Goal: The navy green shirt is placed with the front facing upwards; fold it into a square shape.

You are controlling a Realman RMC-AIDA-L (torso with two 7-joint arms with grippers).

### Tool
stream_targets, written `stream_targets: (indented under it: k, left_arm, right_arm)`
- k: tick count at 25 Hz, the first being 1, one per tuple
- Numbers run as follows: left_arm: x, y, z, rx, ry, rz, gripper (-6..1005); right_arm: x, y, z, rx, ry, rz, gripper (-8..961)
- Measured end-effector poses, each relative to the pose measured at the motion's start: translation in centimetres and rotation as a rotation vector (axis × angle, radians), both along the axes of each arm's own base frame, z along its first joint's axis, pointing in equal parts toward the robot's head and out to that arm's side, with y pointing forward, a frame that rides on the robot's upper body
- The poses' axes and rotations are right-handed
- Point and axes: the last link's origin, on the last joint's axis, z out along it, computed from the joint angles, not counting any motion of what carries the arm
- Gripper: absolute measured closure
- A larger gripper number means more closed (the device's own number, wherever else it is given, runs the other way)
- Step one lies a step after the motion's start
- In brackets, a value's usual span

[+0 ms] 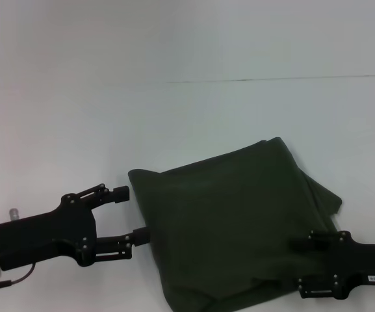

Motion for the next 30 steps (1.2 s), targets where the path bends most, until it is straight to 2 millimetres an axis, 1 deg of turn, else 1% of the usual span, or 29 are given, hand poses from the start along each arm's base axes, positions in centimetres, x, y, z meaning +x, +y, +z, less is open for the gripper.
stream_targets:
  k: [4,6,12,14,16,19,24,25,30]
  left_arm:
    - [0.0,0.0,0.0,0.002,-0.001,0.000,83]
    - [0.0,0.1,0.0,0.003,0.000,0.000,83]
    - [0.1,0.2,0.0,0.004,-0.001,-0.003,84]
    - [0.1,0.2,0.0,0.004,-0.001,-0.004,84]
    - [0.2,0.2,0.0,0.004,-0.002,-0.004,85]
    - [0.2,0.2,0.0,0.003,-0.004,-0.003,85]
    - [0.3,0.1,0.0,0.000,-0.018,-0.007,85]
    - [0.3,0.1,0.0,0.000,-0.018,-0.007,86]
    - [0.2,0.0,0.0,-0.001,-0.021,-0.002,86]
  right_arm:
    - [0.3,0.1,0.1,0.010,-0.013,-0.011,116]
    - [0.2,0.0,0.4,0.015,0.002,-0.007,116]
    - [-0.9,-0.3,2.7,0.044,0.110,0.036,116]
    - [-1.2,-0.3,3.1,0.059,0.137,0.055,115]
    - [-1.6,-0.1,3.0,0.075,0.153,0.073,115]
    - [-2.3,0.4,2.0,0.090,0.169,0.105,115]
    - [-3.2,0.9,-1.1,0.057,0.142,0.193,116]
    - [-3.2,0.9,-1.1,0.057,0.142,0.193,116]
    - [-2.8,0.8,-2.5,0.042,0.078,0.235,116]
